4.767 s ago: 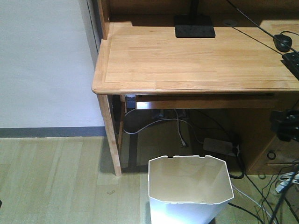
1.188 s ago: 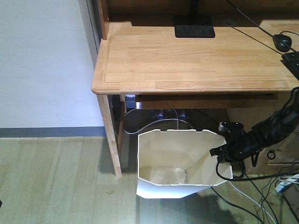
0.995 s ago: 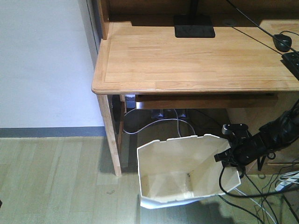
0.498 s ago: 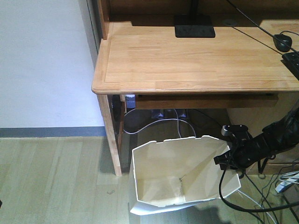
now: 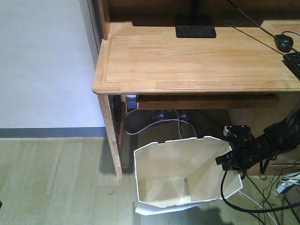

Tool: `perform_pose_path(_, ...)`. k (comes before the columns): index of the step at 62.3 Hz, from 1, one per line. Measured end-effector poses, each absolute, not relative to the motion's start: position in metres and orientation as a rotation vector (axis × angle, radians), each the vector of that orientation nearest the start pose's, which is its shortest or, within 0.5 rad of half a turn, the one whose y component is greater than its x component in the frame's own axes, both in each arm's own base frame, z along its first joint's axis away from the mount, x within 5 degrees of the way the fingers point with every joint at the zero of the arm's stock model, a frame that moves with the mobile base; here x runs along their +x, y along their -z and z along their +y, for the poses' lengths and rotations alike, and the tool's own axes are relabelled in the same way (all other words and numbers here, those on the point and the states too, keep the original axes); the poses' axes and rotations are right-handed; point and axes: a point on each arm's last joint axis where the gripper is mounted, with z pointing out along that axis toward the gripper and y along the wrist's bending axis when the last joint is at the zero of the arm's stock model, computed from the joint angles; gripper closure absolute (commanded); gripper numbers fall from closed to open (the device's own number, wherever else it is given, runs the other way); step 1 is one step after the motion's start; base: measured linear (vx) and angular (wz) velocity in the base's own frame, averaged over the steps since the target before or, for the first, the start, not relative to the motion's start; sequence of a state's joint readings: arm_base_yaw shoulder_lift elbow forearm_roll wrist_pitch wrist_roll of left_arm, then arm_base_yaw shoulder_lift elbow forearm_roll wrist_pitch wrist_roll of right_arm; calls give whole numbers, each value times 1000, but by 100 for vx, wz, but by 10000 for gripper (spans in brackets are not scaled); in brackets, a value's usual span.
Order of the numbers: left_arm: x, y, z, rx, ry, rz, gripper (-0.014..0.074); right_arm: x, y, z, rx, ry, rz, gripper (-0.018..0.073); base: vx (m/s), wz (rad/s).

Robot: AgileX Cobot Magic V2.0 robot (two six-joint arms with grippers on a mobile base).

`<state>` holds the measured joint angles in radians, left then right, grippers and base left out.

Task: Move trash bin to bedside with robot
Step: 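Close the right gripper on the bin rim and tilt it up, then hold the bin with the right gripper while the base turns toward the bed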

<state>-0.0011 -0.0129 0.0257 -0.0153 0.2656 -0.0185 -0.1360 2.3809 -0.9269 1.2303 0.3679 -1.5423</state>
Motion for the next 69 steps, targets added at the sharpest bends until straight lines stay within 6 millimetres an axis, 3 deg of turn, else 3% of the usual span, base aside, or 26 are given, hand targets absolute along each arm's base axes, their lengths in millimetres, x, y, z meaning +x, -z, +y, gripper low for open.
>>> perform_pose_path(30,55,-181,0,-25,29,1762,603,312,37,-13,-309,-457,2935,566,-3,14)
perform_pose_path(69,55,-181,0,-25,29,1762,603,311,37,-12,-310,-471,2934,566,-6,53)
